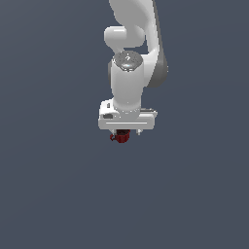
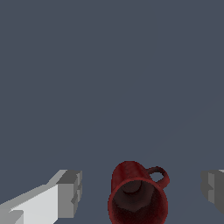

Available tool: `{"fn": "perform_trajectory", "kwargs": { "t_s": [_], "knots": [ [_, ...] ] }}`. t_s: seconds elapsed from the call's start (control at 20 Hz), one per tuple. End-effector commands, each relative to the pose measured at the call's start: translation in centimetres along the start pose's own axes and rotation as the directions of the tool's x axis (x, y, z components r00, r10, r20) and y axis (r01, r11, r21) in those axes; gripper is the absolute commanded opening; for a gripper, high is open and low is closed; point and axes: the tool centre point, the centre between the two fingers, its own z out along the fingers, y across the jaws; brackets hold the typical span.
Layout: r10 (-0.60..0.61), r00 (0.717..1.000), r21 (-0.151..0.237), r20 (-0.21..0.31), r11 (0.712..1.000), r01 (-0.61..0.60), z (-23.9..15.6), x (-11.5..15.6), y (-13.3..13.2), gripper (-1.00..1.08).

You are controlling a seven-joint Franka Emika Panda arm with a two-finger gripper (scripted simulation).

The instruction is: Pick up the object and move it to a goal position.

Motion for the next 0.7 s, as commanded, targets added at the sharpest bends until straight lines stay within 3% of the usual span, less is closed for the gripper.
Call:
{"fn": "perform_trajectory", "kwargs": {
  "t_s": [0.0, 0.35, 0.65],
  "knots": [
    [0.0, 1.0, 0.0, 0.0, 1.0, 0.0, 0.0, 0.0, 0.0, 0.28],
    [0.043, 0.998, 0.015, 0.034, 0.999, -0.043, 0.8, -0.1, 0.7, 0.28],
    [0.142, 0.982, 0.048, 0.121, 0.988, -0.149, 2.9, -0.5, 2.3, 0.28]
  ]
}}
